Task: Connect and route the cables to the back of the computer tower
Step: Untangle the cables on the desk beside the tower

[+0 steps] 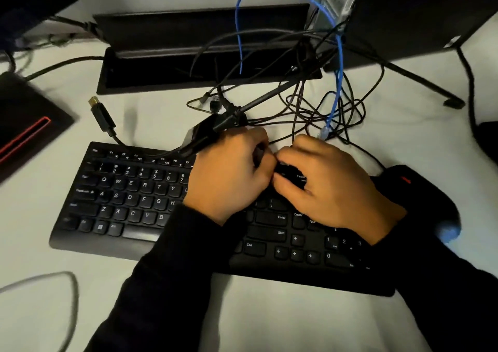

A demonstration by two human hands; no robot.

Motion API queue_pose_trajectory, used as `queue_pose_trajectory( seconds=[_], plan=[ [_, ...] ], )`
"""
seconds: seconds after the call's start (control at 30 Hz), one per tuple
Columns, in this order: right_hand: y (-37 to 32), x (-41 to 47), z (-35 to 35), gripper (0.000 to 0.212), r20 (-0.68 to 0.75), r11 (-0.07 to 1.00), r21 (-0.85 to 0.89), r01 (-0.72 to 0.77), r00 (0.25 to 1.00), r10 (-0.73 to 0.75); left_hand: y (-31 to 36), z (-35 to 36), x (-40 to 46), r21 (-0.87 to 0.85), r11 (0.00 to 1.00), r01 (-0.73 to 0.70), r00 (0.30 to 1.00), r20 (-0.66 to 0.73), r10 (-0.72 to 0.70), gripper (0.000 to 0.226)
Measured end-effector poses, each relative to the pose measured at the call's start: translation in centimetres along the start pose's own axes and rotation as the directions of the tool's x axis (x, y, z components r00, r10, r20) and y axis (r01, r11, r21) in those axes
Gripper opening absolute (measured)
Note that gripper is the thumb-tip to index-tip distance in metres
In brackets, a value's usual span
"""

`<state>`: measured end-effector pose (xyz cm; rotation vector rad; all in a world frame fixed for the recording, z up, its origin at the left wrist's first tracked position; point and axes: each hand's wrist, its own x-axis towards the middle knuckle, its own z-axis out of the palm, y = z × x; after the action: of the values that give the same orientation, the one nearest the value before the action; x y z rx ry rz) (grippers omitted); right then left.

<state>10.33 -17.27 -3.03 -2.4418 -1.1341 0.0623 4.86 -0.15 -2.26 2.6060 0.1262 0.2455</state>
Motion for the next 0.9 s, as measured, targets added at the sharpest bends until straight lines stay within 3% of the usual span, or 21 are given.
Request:
queue_pose_trajectory(
  seconds=[0.13, 0.23, 0.27, 0.33, 0.4, 0.47, 0.53, 0.67, 0.77, 0.8, 0.9],
  plan=[
    [0.1, -1.0, -0.1, 0.037, -0.003, 0.999, 0.03, -0.033, 0.999, 0.033, 0.4, -0.2, -0.3, -0.043, 0.997, -0.059, 0.998, -0.038, 0.058, 0.016],
    [0.4, -0.7, -0.7, 0.032, -0.187, 0.987, 0.133, -0.088, 0.976, 0.113, 0.1, 0.3, -0.3, -0.113, 0.987, -0.114, 0.973, -0.214, 0.088, 0.018],
    [0.5, -0.3, -1.3, 0.024, -0.319, 0.973, 0.187, -0.139, 0.928, 0.194, 0.3, 0.4, -0.4, -0.15, 0.982, -0.114, 0.96, -0.272, 0.07, 0.017],
    [0.5, 0.7, -3.2, 0.023, -0.577, 0.942, 0.274, -0.194, 0.75, 0.323, 1.3, 0.3, -0.6, -0.214, 0.968, -0.129, 0.928, -0.371, 0.042, 0.016],
    [0.7, 1.7, -4.5, 0.039, -0.617, 0.904, 0.342, -0.257, 0.664, 0.422, 2.1, 0.3, -0.9, -0.262, 0.949, -0.174, 0.905, -0.423, 0.049, 0.026],
    [1.7, 2.4, -4.6, 0.062, -0.496, 0.865, 0.34, -0.37, 0.711, 0.499, 2.5, 0.5, -0.8, -0.271, 0.936, -0.226, 0.886, -0.456, 0.082, 0.034],
    [2.5, 2.5, -3.8, 0.069, -0.386, 0.869, 0.303, -0.392, 0.783, 0.488, 2.6, 0.6, -0.8, -0.29, 0.925, -0.246, 0.866, -0.493, 0.075, 0.031],
    [2.9, 1.8, -2.0, 0.052, -0.296, 0.916, 0.287, -0.281, 0.883, 0.364, 4.3, -0.3, -1.1, -0.278, 0.904, -0.324, 0.799, -0.592, 0.105, 0.024],
    [2.2, 1.5, -2.4, 0.036, -0.204, 0.944, 0.221, -0.243, 0.935, 0.288, 5.8, -2.0, 0.5, -0.114, 0.907, -0.405, 0.714, -0.66, 0.236, 0.022],
    [2.0, 1.4, -2.8, 0.031, -0.203, 0.956, 0.183, -0.227, 0.943, 0.263, 5.8, -2.5, 1.6, -0.034, 0.928, -0.371, 0.722, -0.639, 0.265, 0.029],
    [2.2, 0.8, -3.7, 0.005, -0.318, 0.983, 0.114, -0.146, 0.932, 0.176, 4.5, -3.2, 4.5, 0.128, 0.967, -0.221, 0.86, -0.442, 0.255, 0.054]
  ],
)
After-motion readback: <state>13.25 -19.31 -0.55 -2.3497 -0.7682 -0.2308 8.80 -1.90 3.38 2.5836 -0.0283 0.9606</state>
